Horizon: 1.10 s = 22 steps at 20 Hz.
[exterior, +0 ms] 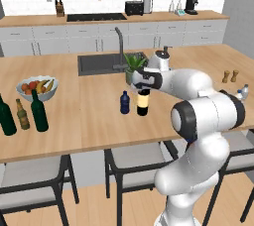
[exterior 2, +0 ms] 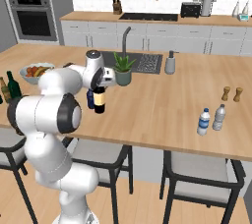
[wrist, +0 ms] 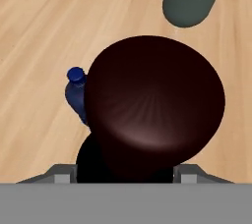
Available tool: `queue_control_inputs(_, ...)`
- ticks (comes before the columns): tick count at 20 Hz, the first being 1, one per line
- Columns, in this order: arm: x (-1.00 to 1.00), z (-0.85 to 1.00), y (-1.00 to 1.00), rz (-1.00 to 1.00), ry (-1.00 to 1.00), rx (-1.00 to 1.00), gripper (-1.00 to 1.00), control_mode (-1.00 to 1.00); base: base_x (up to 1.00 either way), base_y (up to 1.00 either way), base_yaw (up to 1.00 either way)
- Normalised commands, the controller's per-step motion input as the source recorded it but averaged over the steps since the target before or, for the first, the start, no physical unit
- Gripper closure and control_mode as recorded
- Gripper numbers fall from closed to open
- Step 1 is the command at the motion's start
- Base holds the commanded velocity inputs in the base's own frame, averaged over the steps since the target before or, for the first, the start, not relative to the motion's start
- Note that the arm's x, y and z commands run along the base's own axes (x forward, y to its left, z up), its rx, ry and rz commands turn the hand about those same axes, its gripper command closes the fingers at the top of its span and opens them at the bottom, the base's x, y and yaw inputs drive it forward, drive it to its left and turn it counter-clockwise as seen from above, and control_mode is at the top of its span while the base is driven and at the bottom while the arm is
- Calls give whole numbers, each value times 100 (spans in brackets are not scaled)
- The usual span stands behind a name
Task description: Move the plastic bottles in the middle to the plastics group, and the glass bottles in the middle to the glass group.
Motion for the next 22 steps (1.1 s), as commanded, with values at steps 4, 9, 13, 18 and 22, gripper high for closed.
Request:
queue_control_inputs(4,-97,8,27,7,-3,0,100,-100,0,0,0)
queue_control_inputs(9,-84,0,79,22,-7,0,100,-100,0,0,0)
queue_control_inputs(13,-63,2,100,31,-4,-4,100,-100,0,0,0)
queue_control_inputs(18,-28,16,100,35,0,-7,100,-100,0,0,0)
queue_control_inputs(22,-5,30,100,30,0,-9,100,-100,0,0,0)
